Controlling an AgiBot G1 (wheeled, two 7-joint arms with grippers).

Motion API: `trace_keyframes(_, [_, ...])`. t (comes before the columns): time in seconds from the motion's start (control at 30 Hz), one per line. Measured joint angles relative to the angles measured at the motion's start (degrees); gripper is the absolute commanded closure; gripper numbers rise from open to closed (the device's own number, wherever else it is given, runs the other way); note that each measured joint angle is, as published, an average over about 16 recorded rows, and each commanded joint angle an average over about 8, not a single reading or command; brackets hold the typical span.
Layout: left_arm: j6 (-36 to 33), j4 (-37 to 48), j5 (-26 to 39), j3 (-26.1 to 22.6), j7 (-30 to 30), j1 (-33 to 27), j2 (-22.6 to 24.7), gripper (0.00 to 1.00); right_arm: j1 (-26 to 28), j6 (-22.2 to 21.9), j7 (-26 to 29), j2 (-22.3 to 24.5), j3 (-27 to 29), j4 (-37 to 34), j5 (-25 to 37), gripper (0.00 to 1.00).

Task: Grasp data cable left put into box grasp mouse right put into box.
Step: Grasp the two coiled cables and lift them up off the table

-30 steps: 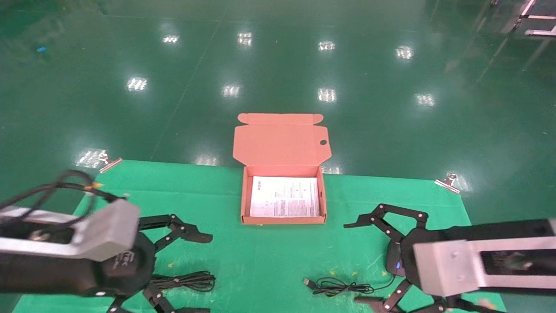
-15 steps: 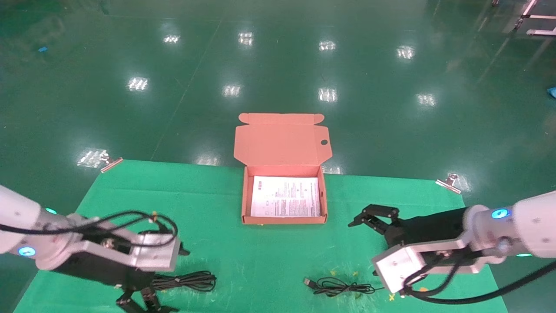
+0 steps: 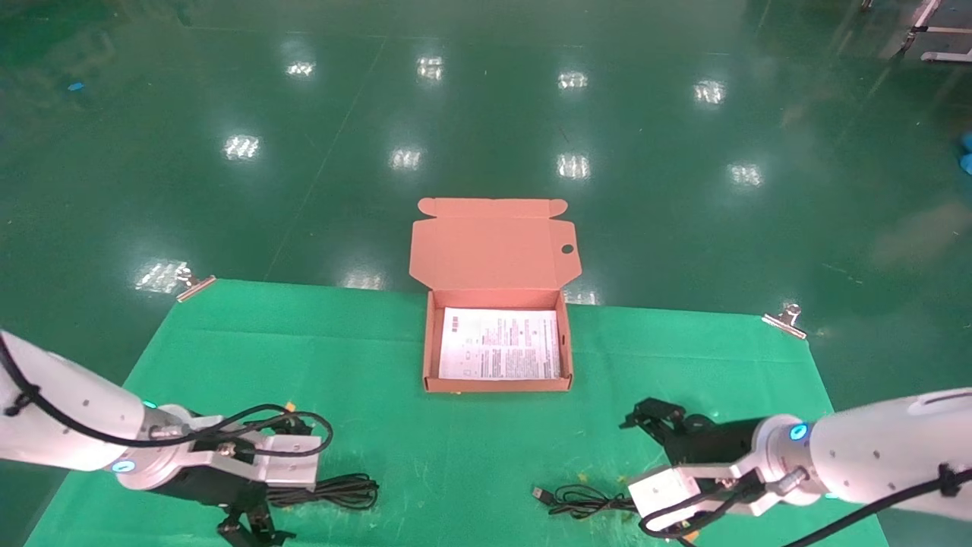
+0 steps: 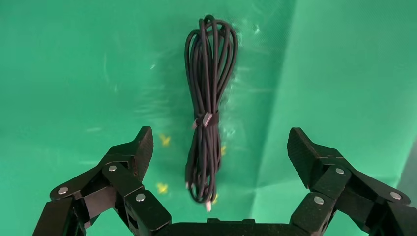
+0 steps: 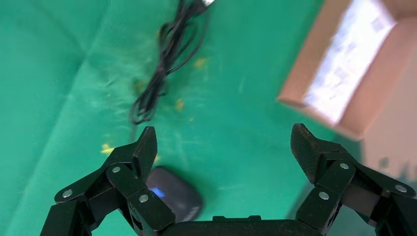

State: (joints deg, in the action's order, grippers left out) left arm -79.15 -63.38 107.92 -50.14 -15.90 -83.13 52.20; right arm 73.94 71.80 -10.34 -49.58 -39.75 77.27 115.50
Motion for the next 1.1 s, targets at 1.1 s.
trace_keyframes(1.1, [13.5, 28.1, -1.0, 2.1, 4.8, 2.8, 8.0, 0.40, -3.9, -7.6, 9.8, -9.8, -1.1, -18.0, 5.3, 0.19])
